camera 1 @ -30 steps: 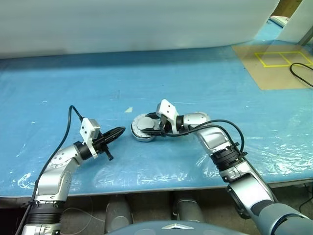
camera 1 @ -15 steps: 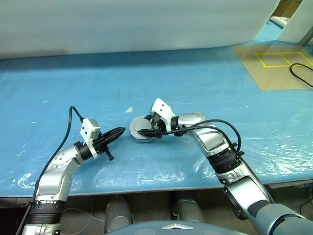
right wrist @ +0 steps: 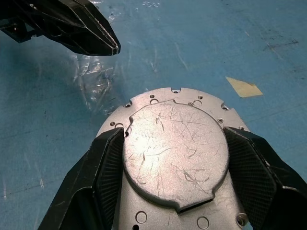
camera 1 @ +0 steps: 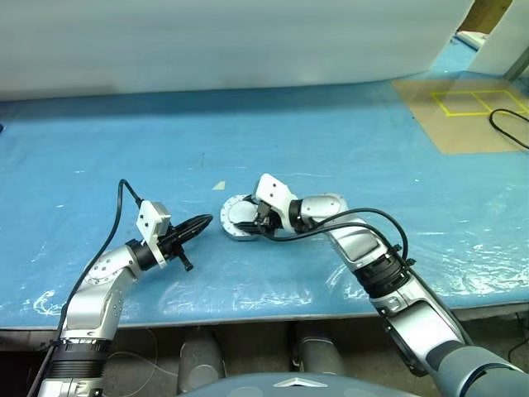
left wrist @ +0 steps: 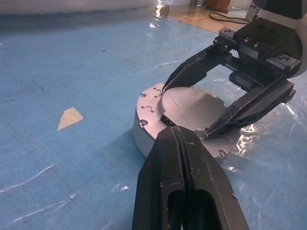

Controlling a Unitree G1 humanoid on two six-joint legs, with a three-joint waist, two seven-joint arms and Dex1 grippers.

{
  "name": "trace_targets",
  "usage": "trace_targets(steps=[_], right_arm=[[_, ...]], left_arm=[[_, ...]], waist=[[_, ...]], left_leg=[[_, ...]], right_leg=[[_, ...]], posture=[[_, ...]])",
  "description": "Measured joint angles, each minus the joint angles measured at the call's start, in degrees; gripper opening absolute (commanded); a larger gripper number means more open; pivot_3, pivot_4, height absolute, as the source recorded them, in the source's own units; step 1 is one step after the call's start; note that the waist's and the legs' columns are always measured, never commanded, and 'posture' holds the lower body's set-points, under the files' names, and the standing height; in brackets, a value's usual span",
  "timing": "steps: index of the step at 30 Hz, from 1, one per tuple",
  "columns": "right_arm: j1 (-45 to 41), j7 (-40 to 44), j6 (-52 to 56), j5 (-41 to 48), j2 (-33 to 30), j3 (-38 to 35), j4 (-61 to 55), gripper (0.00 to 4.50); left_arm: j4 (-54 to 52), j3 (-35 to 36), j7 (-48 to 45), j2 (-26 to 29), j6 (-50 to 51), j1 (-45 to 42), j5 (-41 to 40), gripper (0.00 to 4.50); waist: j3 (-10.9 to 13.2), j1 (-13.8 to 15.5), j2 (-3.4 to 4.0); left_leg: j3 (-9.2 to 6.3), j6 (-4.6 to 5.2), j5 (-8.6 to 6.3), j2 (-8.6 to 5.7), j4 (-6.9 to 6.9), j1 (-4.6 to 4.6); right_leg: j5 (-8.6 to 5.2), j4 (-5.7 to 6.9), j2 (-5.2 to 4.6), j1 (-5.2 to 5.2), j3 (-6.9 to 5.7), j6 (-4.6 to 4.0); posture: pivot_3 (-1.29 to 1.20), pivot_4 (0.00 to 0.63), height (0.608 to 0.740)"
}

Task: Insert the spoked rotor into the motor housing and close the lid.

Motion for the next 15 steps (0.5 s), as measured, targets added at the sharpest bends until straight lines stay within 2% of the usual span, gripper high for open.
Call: trace_targets(steps=[8,15], right_arm=[[0.04,0.08,1.64,0.87,0.73,-1.32,0.56,2.91],[0.02,-0.01,2.00,0.91,0.95,-2.00,0.99,2.91]], left_arm=[[0.31,-1.17,0.31,-0.30,-0.02,-0.91,0.42,0.00],[2.96,-4.15,1.01,-1.37,0.61,-5.76,1.66,0.00]], waist=[[-0.01,0.02,0.00],[-0.03,0.15,0.03]], left_leg=[[0.00,0.00,0.00,0.00,0.01,-0.02],[0.00,0.00,0.00,-0.02,0.06,0.03]], right_leg=[[0.00,0.00,0.01,0.00,0.00,0.00],[0.00,0.11,-0.03,0.03,0.01,0.00]], posture=[[0.00,0.150,0.740],[0.00,0.150,0.740]])
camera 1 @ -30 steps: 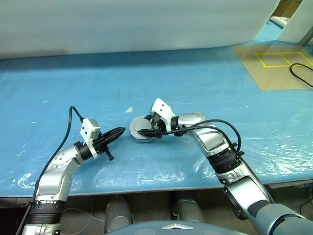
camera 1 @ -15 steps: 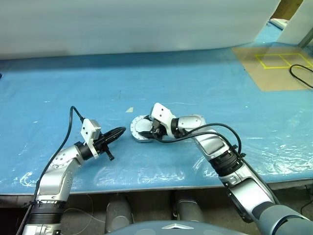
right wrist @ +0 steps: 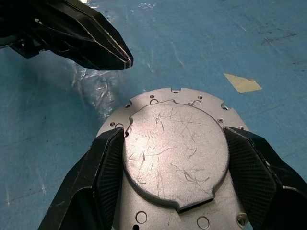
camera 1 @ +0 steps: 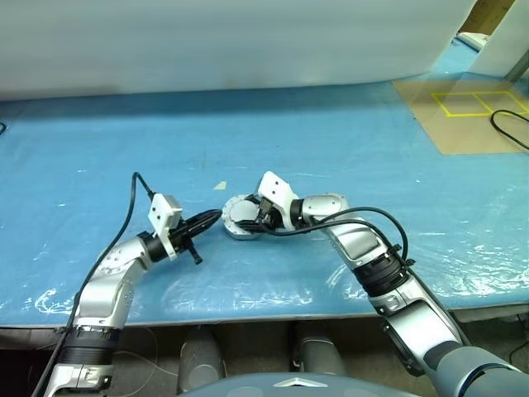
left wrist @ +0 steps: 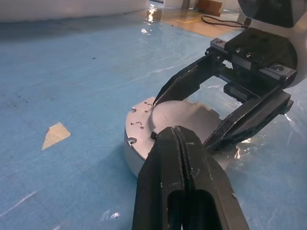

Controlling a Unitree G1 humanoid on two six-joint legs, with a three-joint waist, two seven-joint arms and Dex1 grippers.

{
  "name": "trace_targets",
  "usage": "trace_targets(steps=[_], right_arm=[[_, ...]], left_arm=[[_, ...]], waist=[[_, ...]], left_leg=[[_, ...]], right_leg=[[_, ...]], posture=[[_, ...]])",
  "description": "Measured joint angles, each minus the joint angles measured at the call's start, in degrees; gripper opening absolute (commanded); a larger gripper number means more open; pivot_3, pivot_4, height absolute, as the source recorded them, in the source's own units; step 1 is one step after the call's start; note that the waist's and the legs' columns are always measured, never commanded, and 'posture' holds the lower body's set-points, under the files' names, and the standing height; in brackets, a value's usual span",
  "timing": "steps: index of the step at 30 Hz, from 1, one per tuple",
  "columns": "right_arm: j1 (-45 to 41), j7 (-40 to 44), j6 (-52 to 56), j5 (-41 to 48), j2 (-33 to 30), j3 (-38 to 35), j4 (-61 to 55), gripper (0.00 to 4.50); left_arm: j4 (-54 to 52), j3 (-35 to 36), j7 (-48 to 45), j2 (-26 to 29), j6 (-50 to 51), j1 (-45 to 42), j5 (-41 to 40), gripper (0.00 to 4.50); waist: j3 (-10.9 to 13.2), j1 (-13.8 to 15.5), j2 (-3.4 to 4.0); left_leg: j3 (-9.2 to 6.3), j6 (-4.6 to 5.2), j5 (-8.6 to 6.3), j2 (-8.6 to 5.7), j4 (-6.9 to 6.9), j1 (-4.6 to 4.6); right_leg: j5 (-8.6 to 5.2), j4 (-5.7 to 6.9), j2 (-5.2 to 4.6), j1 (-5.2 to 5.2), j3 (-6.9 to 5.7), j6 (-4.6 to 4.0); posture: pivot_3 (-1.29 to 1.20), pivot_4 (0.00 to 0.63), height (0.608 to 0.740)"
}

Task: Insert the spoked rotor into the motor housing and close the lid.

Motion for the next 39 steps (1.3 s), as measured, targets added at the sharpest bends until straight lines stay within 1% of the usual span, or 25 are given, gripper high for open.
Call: trace_targets(steps=[5,9,17,23,26,30,32,36,39], right_arm=[[0.20,-0.06,0.10,0.23,0.02,-0.18,-0.11,2.91],[0.53,-0.66,0.73,0.25,0.02,-0.43,-0.36,2.91],[0.68,-0.88,1.18,0.69,-0.01,-0.69,0.02,2.91],[0.23,-0.16,1.17,1.86,-0.45,-1.00,0.81,2.91],[-0.16,-0.13,1.15,2.16,-0.46,-1.33,1.49,2.91],[-0.37,-0.13,1.14,2.29,-0.48,-2.00,1.76,2.91],[-0.40,-0.12,1.12,2.32,-0.47,-2.20,1.84,2.91],[-0.62,-0.63,1.02,2.30,-0.52,-3.18,2.51,2.91],[-0.62,-0.70,0.74,2.29,-0.49,-3.07,2.59,2.91]], left_arm=[[3.87,-3.09,1.20,0.16,0.38,-3.06,4.03,0.00],[4.72,-5.20,1.79,1.70,0.11,-5.47,7.27,0.00],[4.44,-6.66,2.37,2.72,0.29,-6.29,8.98,0.00],[1.02,-6.07,0.80,5.93,5.24,-3.71,7.17,0.00],[1.89,-6.56,0.83,7.26,6.98,-2.78,8.17,0.00],[3.54,-6.57,0.78,6.47,7.12,-2.49,8.22,0.00],[3.52,-6.29,0.87,4.73,6.41,-3.37,7.67,0.00],[3.51,-3.95,2.88,1.06,4.90,-4.95,5.90,0.00],[3.51,-1.86,3.95,0.31,3.65,-6.78,4.45,0.00]], waist=[[-0.02,-0.02,0.03],[-0.17,0.28,0.16],[-0.45,0.53,0.47],[-0.48,0.45,0.49],[-0.47,0.27,0.52],[-0.46,0.39,0.50],[-0.46,0.39,0.50],[-0.46,0.32,0.49],[-0.46,0.21,0.49]], left_leg=[[-0.01,0.00,0.00,0.00,0.01,-0.02],[-0.01,0.00,0.00,-0.05,0.01,0.00],[-0.01,0.00,0.00,-0.06,-0.02,0.10],[-0.01,0.00,0.00,-0.06,-0.10,0.05],[-0.01,0.00,-0.01,-0.05,-0.11,0.05],[-0.03,0.00,0.00,-0.02,-0.09,-0.07],[-0.03,0.00,0.00,-0.02,-0.09,-0.11],[-0.02,0.00,0.00,-0.01,-0.10,-0.25],[-0.02,0.00,0.00,-0.01,-0.11,-0.29]], right_leg=[[0.00,-0.01,0.00,0.00,0.00,0.00],[-0.01,-0.02,-0.05,0.19,0.00,0.01],[-0.02,-0.10,-0.07,0.34,0.00,0.02],[-0.03,-0.23,-0.07,0.33,-0.02,0.03],[-0.03,-0.22,-0.06,0.30,-0.01,0.03],[-0.03,-0.21,-0.05,0.05,-0.06,0.02],[-0.03,-0.26,-0.05,0.03,-0.06,0.02],[-0.03,-0.27,-0.03,-0.06,-0.06,0.02],[-0.03,-0.27,-0.02,-0.07,-0.05,0.02]], posture=[[0.00,0.150,0.740],[0.00,0.150,0.740],[0.00,0.150,0.740],[0.00,0.150,0.740],[0.00,0.150,0.740],[0.00,0.150,0.740],[0.00,0.150,0.740],[0.00,0.150,0.740],[0.00,0.150,0.740]])
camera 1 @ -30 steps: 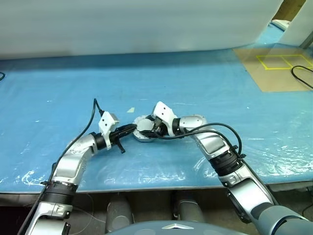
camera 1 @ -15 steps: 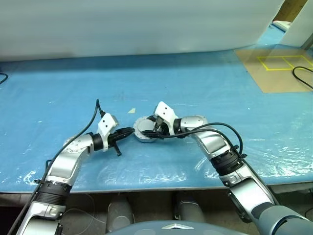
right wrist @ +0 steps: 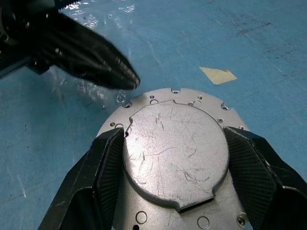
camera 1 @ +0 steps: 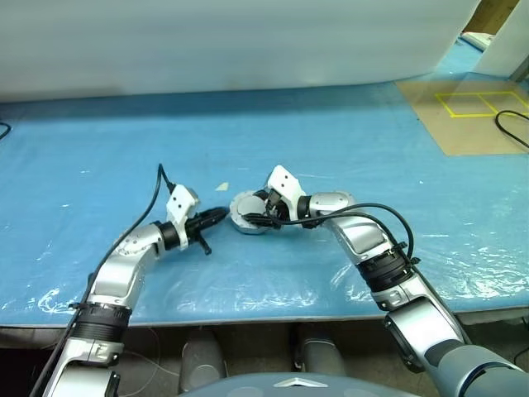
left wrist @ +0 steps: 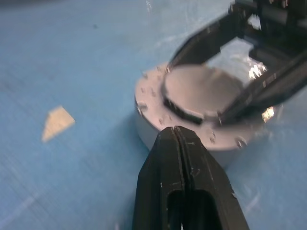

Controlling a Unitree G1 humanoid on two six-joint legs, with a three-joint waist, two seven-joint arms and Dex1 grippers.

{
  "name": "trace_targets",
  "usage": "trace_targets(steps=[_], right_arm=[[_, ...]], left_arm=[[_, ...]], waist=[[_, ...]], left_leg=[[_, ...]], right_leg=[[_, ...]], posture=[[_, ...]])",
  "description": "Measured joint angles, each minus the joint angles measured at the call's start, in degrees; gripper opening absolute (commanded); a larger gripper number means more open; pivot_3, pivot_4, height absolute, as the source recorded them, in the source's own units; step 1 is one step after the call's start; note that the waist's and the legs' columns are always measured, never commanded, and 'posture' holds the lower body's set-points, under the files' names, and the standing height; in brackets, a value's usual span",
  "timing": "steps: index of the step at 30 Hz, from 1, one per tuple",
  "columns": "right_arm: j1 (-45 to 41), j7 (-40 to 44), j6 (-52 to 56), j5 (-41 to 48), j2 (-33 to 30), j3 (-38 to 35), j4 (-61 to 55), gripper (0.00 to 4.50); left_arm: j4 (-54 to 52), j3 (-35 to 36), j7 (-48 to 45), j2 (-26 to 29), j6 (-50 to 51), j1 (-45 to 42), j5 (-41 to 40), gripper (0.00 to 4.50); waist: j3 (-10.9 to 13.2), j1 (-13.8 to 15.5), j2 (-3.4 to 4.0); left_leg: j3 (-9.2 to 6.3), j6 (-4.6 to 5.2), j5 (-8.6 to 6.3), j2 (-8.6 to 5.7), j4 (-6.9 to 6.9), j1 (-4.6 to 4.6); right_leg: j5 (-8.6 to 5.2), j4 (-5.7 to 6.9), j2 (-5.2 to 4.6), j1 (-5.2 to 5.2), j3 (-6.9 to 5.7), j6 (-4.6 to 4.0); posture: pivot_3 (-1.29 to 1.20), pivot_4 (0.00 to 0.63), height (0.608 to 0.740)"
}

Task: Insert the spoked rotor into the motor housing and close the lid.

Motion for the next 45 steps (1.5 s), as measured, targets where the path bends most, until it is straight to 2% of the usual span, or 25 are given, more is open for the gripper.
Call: trace_targets(steps=[16,29,31,34,45], right_arm=[[0.02,-0.05,-0.27,0.01,0.04,0.10,0.00,2.91],[0.13,-0.31,-0.18,0.00,0.01,0.08,-0.03,2.91],[0.13,-0.29,-0.07,0.02,0.00,0.05,-0.06,3.63],[0.35,0.23,0.53,0.84,-0.07,-0.53,-0.44,4.47],[0.11,1.47,5.94,7.45,-0.74,-8.99,1.82,4.47]], left_arm=[[0.62,-1.59,-0.99,-0.11,0.06,1.05,0.17,0.00],[2.67,-4.00,-0.97,0.25,-2.06,-0.58,3.80,0.00],[2.73,-4.18,-0.94,0.21,-2.06,-0.80,3.96,0.00],[2.74,-4.33,-0.90,-0.09,-2.07,-0.95,4.09,0.00],[2.85,-4.49,-0.98,-0.46,-2.11,-1.08,4.15,0.00]], waist=[[0.00,-0.15,0.00],[0.00,0.03,0.00],[0.00,0.04,0.00],[0.00,0.06,0.00],[0.00,0.16,0.00]], left_leg=[[0.00,0.00,0.00,0.00,0.00,0.02],[0.00,0.00,0.00,-0.02,0.00,0.02],[0.00,0.00,0.00,-0.02,0.00,0.02],[0.00,0.00,0.00,-0.02,0.00,0.02],[0.01,0.00,0.00,-0.02,-0.01,-0.04]], right_leg=[[0.00,-0.03,0.00,-0.05,-0.01,0.00],[0.00,-0.03,-0.02,-0.02,0.00,0.00],[0.00,-0.02,-0.02,-0.02,0.00,0.00],[0.00,-0.03,-0.02,-0.02,0.00,0.00],[0.00,-0.06,-0.01,-0.13,0.00,0.00]], posture=[[0.00,0.150,0.740],[0.00,0.150,0.740],[0.00,0.150,0.740],[0.00,0.150,0.740],[0.00,0.150,0.740]])
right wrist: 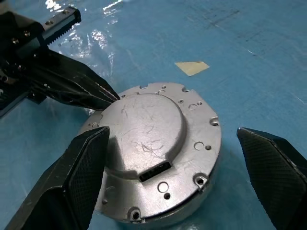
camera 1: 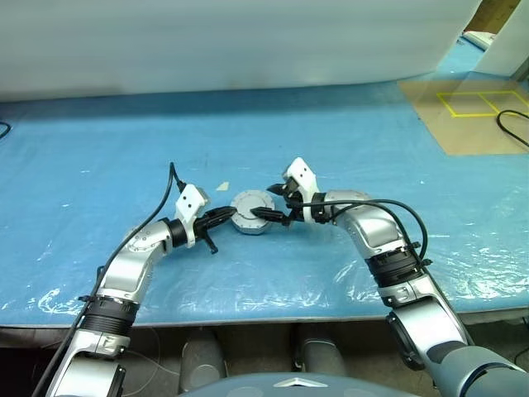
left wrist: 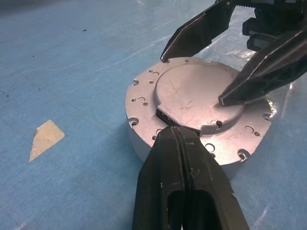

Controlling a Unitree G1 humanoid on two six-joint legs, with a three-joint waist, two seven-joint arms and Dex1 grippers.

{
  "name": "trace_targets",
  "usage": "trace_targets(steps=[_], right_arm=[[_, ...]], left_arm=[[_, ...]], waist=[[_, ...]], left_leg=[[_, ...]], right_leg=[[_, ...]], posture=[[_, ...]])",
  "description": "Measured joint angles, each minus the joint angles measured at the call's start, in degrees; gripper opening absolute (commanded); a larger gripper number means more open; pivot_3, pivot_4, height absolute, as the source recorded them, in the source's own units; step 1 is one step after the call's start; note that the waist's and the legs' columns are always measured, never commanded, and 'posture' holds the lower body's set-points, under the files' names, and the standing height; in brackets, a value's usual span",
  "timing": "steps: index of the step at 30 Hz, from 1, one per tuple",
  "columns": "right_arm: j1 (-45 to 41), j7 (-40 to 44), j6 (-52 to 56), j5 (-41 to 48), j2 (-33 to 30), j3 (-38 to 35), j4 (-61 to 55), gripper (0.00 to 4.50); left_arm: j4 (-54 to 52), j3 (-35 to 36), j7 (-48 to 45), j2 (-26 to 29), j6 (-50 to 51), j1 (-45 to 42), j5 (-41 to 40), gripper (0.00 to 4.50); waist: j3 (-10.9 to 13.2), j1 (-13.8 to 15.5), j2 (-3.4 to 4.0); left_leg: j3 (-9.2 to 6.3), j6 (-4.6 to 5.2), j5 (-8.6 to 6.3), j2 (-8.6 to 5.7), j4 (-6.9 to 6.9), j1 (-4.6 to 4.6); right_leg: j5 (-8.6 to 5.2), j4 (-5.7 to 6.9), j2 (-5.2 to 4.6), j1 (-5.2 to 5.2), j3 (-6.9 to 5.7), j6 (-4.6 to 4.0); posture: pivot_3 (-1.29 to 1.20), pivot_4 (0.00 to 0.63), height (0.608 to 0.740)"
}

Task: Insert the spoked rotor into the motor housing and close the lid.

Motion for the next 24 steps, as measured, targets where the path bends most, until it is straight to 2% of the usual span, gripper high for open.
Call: trace_targets(steps=[4,15,24], right_arm=[[-1.06,-1.38,4.28,2.93,0.23,-4.38,1.69,4.47],[-2.09,-10.56,28.81,15.83,7.29,-20.03,7.97,4.47],[-1.31,-15.27,38.93,24.30,11.88,-29.90,8.02,4.47]], left_arm=[[0.01,-0.02,-0.03,-0.01,-0.03,-0.02,0.00,0.00],[0.05,-0.04,-0.27,-0.01,-0.28,-0.03,0.03,0.00],[0.88,0.16,-0.70,0.37,-0.67,-0.11,0.10,0.00]], waist=[[0.00,0.00,0.00],[0.00,0.09,0.01],[0.01,0.62,0.02]], left_leg=[[0.00,0.00,0.00,0.00,-0.01,-0.01],[0.01,-0.01,0.01,-0.02,-0.13,0.02],[0.02,-0.01,0.01,-0.01,-0.18,0.02]], right_leg=[[0.00,0.00,0.00,-0.01,0.00,0.00],[0.00,0.00,0.00,-0.06,-0.01,0.00],[0.00,-0.01,0.00,-0.10,-0.02,0.00]], posture=[[0.00,0.150,0.740],[0.00,0.150,0.740],[0.00,0.150,0.740]])
